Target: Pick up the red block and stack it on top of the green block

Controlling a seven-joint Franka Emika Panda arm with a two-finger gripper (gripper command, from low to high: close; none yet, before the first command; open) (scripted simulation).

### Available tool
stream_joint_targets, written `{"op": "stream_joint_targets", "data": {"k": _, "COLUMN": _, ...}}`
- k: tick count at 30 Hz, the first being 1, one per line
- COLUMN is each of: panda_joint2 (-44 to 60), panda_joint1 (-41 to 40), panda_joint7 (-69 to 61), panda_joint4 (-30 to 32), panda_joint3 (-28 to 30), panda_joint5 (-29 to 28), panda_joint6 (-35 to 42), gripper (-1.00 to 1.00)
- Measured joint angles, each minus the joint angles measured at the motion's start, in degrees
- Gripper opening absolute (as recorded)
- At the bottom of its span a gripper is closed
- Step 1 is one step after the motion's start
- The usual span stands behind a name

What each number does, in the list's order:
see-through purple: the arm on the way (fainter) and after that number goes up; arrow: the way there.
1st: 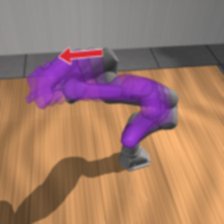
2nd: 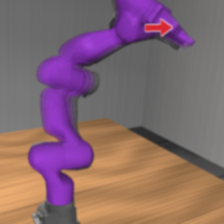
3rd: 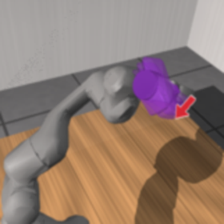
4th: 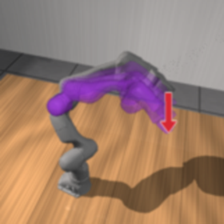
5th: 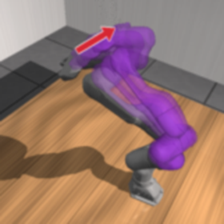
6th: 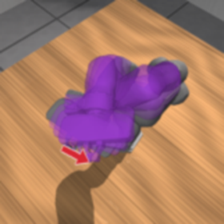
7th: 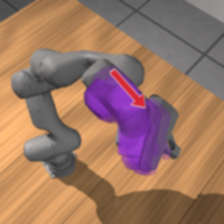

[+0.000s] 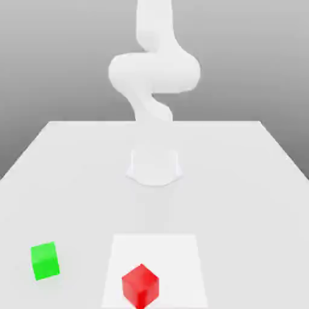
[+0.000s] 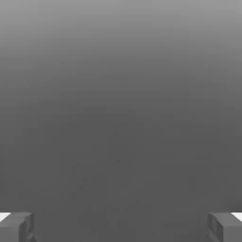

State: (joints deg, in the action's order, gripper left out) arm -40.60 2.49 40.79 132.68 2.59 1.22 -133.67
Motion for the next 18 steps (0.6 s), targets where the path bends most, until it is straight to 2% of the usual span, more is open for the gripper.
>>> {"op": "stream_joint_targets", "data": {"k": 10, "panda_joint2": 21.2, "panda_joint1": 8.4, "panda_joint7": -21.1, "panda_joint4": 3.6, "panda_joint3": 8.9, "panda_joint5": 5.9, "panda_joint6": -7.6, "gripper": 0.0}}
{"op": "stream_joint_targets", "data": {"k": 18, "panda_joint2": 37.8, "panda_joint1": 10.2, "panda_joint7": -37.0, "panda_joint4": 6.5, "panda_joint3": 11.0, "panda_joint5": 9.7, "panda_joint6": -13.5, "gripper": 0.0}}
